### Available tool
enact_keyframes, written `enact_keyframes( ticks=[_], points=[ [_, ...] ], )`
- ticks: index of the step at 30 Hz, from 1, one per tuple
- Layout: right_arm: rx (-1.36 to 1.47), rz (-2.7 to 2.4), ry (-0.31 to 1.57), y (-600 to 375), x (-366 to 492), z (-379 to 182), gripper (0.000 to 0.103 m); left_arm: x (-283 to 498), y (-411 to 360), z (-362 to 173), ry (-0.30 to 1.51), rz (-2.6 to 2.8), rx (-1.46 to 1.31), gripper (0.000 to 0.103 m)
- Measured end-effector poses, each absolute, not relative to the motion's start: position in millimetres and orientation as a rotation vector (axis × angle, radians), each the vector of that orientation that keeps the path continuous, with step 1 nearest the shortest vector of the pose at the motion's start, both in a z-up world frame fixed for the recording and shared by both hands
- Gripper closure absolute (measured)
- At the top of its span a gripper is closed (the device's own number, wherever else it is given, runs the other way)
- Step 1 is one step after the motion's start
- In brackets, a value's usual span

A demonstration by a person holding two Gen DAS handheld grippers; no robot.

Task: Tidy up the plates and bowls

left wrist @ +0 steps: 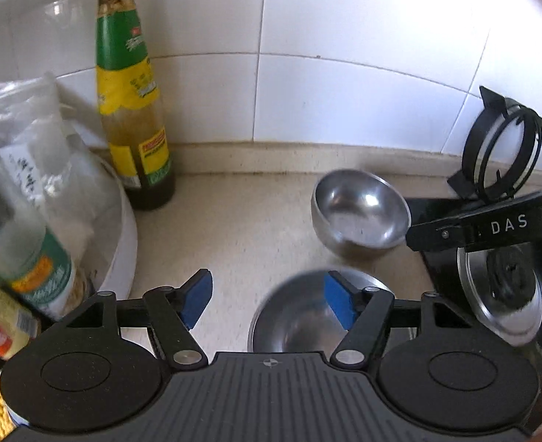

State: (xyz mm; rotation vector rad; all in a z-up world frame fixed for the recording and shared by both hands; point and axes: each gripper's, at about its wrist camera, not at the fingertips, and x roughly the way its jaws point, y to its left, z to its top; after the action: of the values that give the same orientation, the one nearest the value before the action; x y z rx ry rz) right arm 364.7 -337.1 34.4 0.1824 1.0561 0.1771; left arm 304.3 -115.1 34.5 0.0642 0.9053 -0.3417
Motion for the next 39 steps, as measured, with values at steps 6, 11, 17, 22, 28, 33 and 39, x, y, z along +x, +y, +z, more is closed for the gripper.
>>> enact_keyframes(
  ticks=[6,11,17,22,28,33,39],
  points=[
    [0.239,0.115,1.068,-365,386,23,0.046,335,-141,39,0.905,-0.351,0.095,0.027],
    [0.263,0.098,1.079,-378,405,10,0.045,361,-163,25,0.936,-0.347,0.14,0.024],
    [0.293,0.11,1.112,-380,423,-10,0.042,389,-178,0,1.014,-0.353,0.162,0.021],
    [0.316,0.118,1.139,-383,430,-26,0.041,402,-185,-17,1.045,-0.355,0.173,0.021],
    [0.332,0.105,1.145,-388,433,-34,0.041,411,-190,-30,1.076,-0.361,0.169,0.022],
    [0.334,0.125,1.153,-387,434,-40,0.048,417,-196,-40,1.115,-0.376,0.193,0.039],
    [0.369,0.154,1.173,-382,432,-53,0.053,415,-202,-45,1.144,-0.444,0.19,0.055]
  ],
)
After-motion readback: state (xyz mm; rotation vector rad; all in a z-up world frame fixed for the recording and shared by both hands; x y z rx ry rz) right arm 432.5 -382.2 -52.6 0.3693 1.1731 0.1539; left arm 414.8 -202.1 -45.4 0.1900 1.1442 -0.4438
